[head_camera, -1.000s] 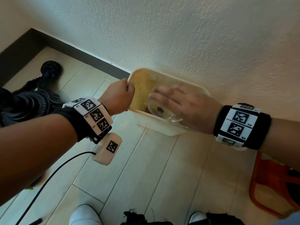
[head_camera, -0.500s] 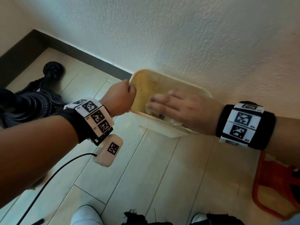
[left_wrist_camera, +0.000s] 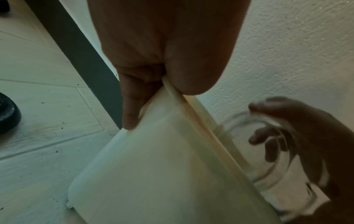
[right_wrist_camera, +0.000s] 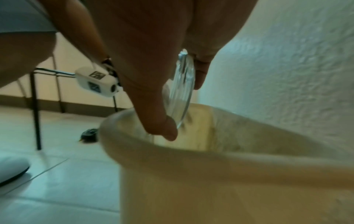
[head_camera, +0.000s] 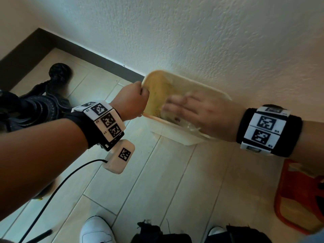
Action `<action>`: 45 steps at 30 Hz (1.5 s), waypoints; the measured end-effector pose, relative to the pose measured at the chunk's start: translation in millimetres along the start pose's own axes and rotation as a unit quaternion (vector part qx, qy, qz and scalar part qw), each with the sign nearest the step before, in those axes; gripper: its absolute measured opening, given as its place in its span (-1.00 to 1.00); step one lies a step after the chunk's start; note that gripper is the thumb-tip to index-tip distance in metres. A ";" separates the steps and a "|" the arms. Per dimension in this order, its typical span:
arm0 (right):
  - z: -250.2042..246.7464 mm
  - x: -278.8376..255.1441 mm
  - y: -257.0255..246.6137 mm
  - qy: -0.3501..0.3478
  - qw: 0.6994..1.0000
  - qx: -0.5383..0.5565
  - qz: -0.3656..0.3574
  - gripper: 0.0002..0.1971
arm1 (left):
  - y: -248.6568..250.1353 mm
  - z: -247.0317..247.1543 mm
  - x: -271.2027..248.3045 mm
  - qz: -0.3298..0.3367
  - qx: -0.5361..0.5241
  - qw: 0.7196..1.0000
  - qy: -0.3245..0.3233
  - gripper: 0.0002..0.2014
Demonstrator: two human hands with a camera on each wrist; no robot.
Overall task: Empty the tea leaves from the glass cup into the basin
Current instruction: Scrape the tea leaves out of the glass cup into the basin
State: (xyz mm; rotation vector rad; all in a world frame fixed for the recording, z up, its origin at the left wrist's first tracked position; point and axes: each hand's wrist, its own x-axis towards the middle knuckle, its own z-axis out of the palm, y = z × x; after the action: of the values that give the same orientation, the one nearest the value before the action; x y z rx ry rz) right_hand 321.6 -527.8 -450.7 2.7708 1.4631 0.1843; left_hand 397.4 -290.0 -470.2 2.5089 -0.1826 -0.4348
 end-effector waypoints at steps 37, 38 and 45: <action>-3.7 -0.9 6.1 0.025 0.997 0.020 0.064 -0.31 | 0.6 3.5 2.6 0.019 0.021 1.000 0.010 -0.68; -3.8 -0.4 2.2 0.017 0.999 0.022 0.040 -0.35 | 0.8 3.3 3.2 0.018 0.024 0.999 0.014 -0.69; 1.9 -4.4 5.6 0.002 0.997 0.001 0.072 -0.27 | -1.0 4.1 2.4 0.017 -0.003 1.000 0.002 -0.65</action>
State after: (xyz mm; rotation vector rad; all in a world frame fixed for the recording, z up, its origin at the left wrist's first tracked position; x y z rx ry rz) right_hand 324.0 -534.4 -452.7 2.8803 1.2644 0.1875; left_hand 398.3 -291.9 -474.6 2.4962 -0.2226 -0.4149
